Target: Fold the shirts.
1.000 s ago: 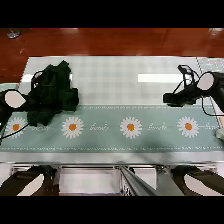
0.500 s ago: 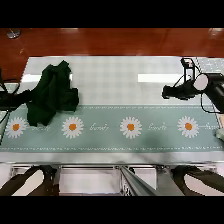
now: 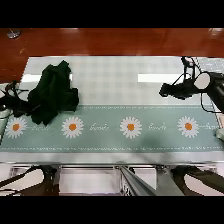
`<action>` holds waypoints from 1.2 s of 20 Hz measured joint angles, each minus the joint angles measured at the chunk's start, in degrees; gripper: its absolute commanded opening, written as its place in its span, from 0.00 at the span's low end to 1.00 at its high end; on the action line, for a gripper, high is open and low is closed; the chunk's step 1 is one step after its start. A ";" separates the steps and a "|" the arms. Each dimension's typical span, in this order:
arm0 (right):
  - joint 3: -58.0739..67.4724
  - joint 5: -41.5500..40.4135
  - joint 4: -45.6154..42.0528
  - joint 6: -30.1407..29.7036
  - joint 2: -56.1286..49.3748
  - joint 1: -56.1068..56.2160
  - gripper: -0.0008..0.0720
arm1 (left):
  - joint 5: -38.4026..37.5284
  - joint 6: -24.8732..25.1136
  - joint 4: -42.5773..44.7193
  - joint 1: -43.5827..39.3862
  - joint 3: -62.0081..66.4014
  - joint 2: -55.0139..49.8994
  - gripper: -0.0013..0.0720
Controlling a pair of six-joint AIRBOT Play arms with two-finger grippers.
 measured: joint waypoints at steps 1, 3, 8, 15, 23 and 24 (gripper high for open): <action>0.63 0.22 -0.02 -0.22 1.36 -0.02 0.86 | -0.74 1.51 -2.99 0.04 3.23 1.05 0.05; 2.16 0.46 -0.66 -0.20 5.09 -0.04 0.86 | -1.62 3.63 -8.02 0.11 11.47 4.63 0.05; 4.39 2.14 -2.03 0.24 17.88 -0.04 0.86 | -3.80 5.73 -17.86 -1.44 32.09 14.14 0.05; 4.94 8.98 -2.29 0.68 34.93 -0.04 0.86 | 1.27 4.35 -27.34 -12.79 51.60 16.92 0.05; 4.83 14.23 -2.60 0.87 44.19 -0.04 0.86 | 14.19 7.85 -32.39 -39.43 52.81 13.79 0.05; 4.68 14.51 -2.62 0.85 44.52 -0.04 0.86 | 14.51 7.82 -32.39 -41.62 50.40 13.62 0.05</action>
